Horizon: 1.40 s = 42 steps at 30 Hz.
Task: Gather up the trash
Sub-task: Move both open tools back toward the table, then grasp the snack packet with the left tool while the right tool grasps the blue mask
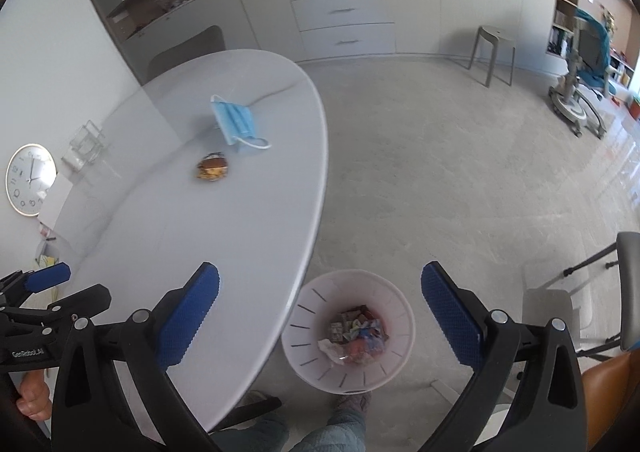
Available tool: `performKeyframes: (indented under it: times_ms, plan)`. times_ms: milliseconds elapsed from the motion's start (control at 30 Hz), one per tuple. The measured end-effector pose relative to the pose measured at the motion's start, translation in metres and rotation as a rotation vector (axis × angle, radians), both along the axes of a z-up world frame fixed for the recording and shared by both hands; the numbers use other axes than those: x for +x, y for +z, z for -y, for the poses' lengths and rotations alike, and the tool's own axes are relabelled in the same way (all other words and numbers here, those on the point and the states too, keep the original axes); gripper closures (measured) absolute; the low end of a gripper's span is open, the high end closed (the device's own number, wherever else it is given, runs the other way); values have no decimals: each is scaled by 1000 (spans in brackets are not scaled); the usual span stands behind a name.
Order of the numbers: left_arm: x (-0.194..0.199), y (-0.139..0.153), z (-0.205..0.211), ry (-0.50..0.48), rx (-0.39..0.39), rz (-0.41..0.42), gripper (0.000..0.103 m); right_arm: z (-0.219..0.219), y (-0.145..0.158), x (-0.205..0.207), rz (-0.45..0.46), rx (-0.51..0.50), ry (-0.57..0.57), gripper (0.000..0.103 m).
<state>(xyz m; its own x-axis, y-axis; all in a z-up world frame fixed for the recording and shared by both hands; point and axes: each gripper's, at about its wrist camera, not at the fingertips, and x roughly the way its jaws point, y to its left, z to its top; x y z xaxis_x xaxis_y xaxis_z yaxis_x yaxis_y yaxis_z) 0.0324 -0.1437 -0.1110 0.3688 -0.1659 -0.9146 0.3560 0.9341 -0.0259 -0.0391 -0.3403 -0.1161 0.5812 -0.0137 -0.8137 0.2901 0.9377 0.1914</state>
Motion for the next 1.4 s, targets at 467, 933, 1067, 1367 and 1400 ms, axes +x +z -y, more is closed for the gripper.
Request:
performKeyframes:
  times_ms: [467,933,1067,1367,1400]
  plan:
    - [66,-16,-17,90,-29,-6,8,-25,-8,109,-29,-2,163,3]
    - [146,-52,4,90,-10,-33,8,-45,-52,269,-111,-11,391,3]
    - [167,-67,11,93,-46,-59,8,-51,-70,310,-158,-36,517,3]
    - [197,-89,22,101,-52,-79,8,-60,-97,370,-242,-56,699,46]
    - [200,-91,22,107,-60,-87,8,-63,-99,376,-250,-56,701,50]
